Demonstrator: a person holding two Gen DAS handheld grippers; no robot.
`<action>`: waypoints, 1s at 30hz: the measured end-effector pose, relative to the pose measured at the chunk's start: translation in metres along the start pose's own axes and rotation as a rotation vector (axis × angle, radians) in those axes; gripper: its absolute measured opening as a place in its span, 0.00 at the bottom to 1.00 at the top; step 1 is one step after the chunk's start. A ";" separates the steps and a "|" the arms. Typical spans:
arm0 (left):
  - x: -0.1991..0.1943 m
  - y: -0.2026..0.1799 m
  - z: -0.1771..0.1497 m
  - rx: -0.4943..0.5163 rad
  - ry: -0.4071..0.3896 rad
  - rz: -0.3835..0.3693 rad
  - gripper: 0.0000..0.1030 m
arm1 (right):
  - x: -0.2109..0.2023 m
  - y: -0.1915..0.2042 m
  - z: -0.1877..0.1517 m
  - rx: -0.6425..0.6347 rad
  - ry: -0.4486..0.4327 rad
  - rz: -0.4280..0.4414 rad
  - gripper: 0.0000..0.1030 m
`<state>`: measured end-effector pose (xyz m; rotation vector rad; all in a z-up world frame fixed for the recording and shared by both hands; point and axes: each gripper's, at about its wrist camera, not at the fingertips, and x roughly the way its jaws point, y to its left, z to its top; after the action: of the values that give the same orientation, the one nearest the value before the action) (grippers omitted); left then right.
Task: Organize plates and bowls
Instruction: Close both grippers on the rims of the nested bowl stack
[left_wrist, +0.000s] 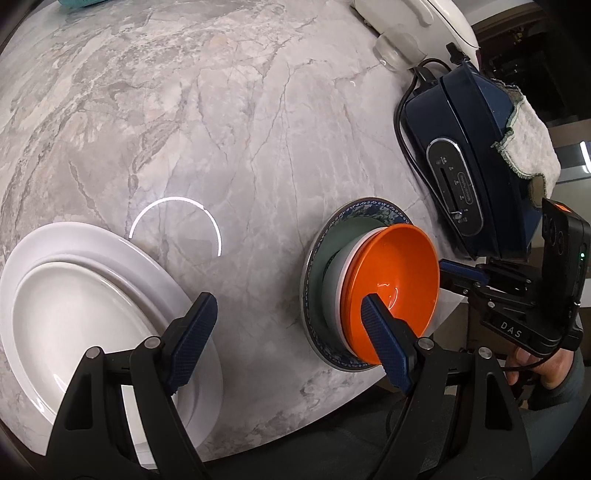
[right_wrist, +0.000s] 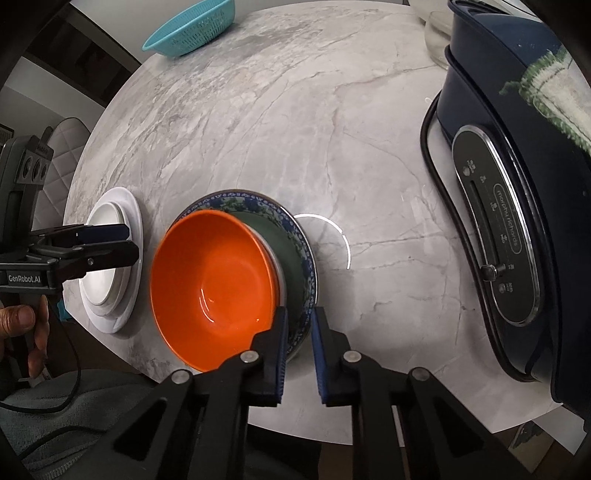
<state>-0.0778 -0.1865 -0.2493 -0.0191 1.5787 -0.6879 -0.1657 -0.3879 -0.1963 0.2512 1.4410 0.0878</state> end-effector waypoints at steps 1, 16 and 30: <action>0.001 0.000 0.000 -0.001 0.004 -0.001 0.77 | 0.002 0.000 0.000 0.006 -0.001 0.005 0.16; 0.010 0.017 0.008 0.143 0.076 0.024 0.75 | 0.000 -0.022 -0.009 0.049 -0.022 0.088 0.16; 0.038 0.013 0.010 0.195 0.138 0.000 0.66 | 0.021 -0.028 -0.017 0.094 0.000 0.166 0.17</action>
<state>-0.0697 -0.1957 -0.2886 0.1757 1.6359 -0.8555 -0.1822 -0.4090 -0.2244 0.4475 1.4245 0.1556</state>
